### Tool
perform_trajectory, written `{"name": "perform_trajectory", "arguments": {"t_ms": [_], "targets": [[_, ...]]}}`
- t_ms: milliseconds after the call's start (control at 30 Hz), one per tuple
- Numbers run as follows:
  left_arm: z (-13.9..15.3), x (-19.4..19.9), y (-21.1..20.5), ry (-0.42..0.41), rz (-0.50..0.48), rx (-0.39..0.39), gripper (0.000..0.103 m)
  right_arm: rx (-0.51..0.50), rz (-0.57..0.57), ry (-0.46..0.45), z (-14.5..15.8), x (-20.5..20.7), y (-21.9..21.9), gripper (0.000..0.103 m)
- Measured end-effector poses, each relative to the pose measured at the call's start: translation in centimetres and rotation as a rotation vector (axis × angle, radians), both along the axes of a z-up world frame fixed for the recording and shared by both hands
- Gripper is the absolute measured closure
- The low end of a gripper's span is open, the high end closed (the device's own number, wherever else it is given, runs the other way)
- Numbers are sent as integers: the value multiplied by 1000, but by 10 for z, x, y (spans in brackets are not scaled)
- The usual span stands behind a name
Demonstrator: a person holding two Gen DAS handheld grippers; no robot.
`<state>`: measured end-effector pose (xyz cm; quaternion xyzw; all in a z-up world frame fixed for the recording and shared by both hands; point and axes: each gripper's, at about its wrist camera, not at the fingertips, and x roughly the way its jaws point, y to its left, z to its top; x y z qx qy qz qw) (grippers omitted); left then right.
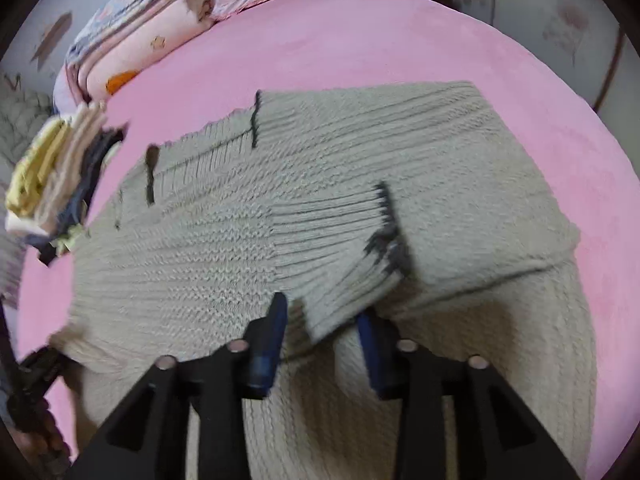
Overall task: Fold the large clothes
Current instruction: 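Grasp the cardigan side edge with the right tool and fold it inward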
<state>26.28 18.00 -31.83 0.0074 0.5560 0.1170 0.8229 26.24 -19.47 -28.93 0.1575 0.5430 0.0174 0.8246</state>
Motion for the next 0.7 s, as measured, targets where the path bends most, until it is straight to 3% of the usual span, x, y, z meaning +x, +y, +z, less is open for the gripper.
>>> {"name": "perform_trajectory", "arguments": {"t_ms": [67,167,300,467,700], "targets": [[12,-6,14,-6,-7,-112,32,40,-22,-15,10,-4,-16,58],[29,-16,29,-6,-45,-273,32,41,-28,-24,17,5,-33,56],[46,-13,40,-68,-52,-388,25,6,35,-5,7,36,-33,56],[31,22,54,-85,45,-457,24,-11,105,44,-16,67,-28,56],[-28,76,49,41,76,-475,25,-55,241,22,-26,75,-14,58]]}}
